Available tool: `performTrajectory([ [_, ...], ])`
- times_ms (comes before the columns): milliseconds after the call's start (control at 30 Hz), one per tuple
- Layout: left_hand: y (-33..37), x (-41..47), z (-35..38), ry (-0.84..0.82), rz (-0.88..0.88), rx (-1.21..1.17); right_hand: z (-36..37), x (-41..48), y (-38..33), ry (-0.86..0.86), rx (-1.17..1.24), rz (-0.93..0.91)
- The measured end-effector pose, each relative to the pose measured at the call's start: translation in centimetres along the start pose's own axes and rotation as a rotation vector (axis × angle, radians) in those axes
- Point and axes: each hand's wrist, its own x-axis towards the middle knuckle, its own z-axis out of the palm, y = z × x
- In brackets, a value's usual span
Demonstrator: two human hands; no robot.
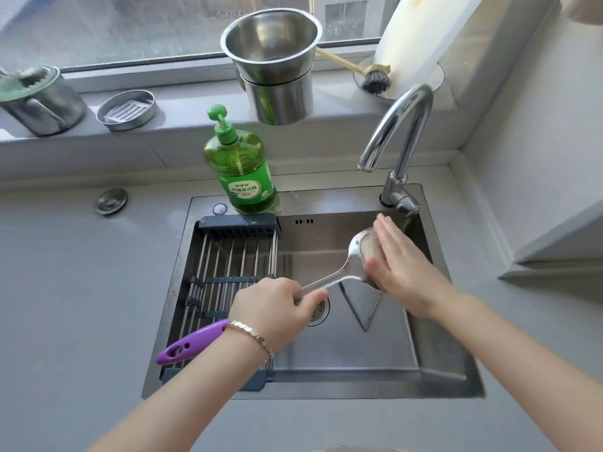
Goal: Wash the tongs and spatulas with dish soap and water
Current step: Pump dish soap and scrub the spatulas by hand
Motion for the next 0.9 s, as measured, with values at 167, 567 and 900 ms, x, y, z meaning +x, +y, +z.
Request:
performTrajectory([
  [167, 0.3, -0.2, 0.2, -0.015, 0.011, 0.083, 1.8, -0.5, -2.0, -0.12, -0.105, -0.287],
  [567, 0.5, -0.6, 0.6, -0.017, -0.036, -0.017, 1.0, -0.8, -1.0, 0.028, -0.05, -0.082],
  [900, 0.8, -0.1, 0.8, 0.018, -0.121, -0.15, 1.7, -1.6, -2.3, 0.082, -0.071, -0.078],
])
